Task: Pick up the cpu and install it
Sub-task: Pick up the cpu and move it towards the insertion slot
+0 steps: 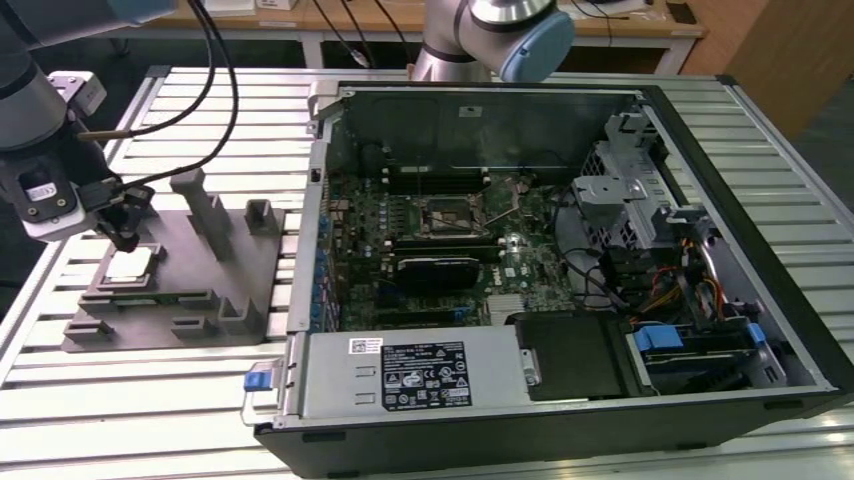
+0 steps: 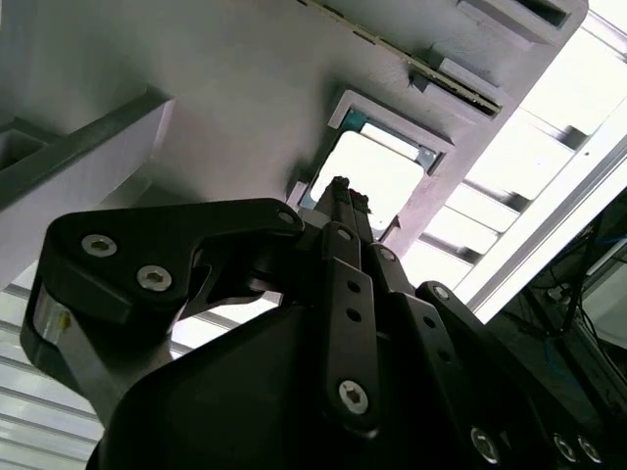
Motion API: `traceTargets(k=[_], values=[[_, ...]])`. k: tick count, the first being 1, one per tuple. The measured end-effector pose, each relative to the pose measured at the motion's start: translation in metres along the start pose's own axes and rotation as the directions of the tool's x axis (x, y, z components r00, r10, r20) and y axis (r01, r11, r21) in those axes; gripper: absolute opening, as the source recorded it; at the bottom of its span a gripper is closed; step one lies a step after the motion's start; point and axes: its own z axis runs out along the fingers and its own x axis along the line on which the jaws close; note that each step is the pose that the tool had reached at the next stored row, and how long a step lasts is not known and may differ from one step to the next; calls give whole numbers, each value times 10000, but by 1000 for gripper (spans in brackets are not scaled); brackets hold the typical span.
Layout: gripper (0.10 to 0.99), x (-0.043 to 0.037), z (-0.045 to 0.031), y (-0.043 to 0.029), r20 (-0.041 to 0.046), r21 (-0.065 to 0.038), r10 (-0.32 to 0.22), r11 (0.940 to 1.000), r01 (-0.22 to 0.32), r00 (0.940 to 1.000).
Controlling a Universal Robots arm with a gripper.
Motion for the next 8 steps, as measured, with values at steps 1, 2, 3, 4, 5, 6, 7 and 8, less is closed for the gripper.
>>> traceTargets(k=[1,2,3,4,5,6,7,8], values=[[106,2,8,-1,-4,1,0,10000,0,10000],[106,7,16,-1,-7,2,0,10000,0,10000],[106,12,24,-2,-8,3,1,10000,-1,10000],[106,17,33,-2,-10,4,1,10000,-1,10000],[106,22,42,-3,-10,5,0,10000,0,10000],[106,27,51,-4,-11,6,0,10000,0,10000],[106,31,60,-5,-13,8,0,10000,0,10000],[106,36,69,-6,-15,9,0,10000,0,10000]])
